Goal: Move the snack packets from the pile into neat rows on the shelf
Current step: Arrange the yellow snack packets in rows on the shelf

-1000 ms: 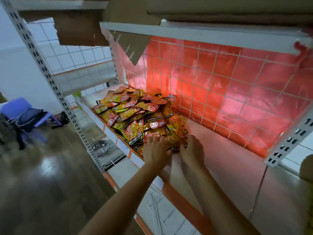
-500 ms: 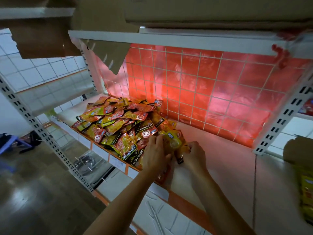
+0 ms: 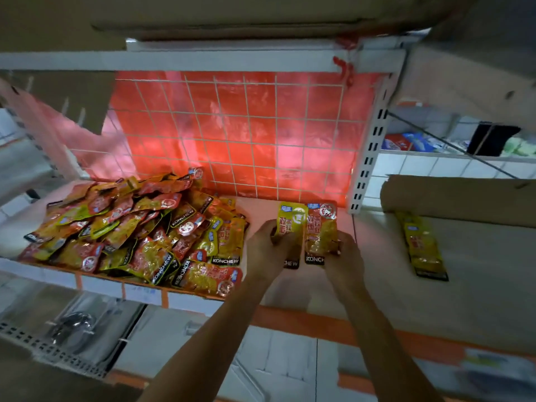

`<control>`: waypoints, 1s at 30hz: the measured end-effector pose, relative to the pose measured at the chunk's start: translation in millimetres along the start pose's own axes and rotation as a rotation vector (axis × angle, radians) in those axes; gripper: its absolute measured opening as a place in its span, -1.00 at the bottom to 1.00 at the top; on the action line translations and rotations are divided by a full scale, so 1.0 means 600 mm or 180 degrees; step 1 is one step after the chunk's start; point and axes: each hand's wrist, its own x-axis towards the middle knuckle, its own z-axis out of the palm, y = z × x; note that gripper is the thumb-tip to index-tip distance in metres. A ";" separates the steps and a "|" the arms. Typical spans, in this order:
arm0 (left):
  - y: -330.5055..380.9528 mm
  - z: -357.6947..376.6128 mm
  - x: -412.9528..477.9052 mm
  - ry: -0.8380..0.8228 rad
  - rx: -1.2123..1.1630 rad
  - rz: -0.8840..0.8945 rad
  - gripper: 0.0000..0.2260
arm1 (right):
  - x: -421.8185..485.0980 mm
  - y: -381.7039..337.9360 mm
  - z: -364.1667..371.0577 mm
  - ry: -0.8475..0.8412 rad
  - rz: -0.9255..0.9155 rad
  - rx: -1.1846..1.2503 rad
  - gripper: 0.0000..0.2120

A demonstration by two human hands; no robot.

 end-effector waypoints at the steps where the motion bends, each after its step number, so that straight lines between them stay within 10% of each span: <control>1: 0.003 0.011 -0.004 -0.0080 -0.0058 -0.0111 -0.83 | 0.001 0.008 -0.011 0.0021 0.0063 0.0022 -0.66; 12: 0.085 0.152 -0.028 -0.0926 -0.1093 -0.1102 -0.79 | 0.025 0.070 -0.159 0.0500 0.0438 0.0590 -0.62; 30: 0.190 0.382 -0.082 -0.0850 -0.0607 -0.1550 -0.82 | 0.117 0.209 -0.383 0.0687 0.0691 0.0352 -0.71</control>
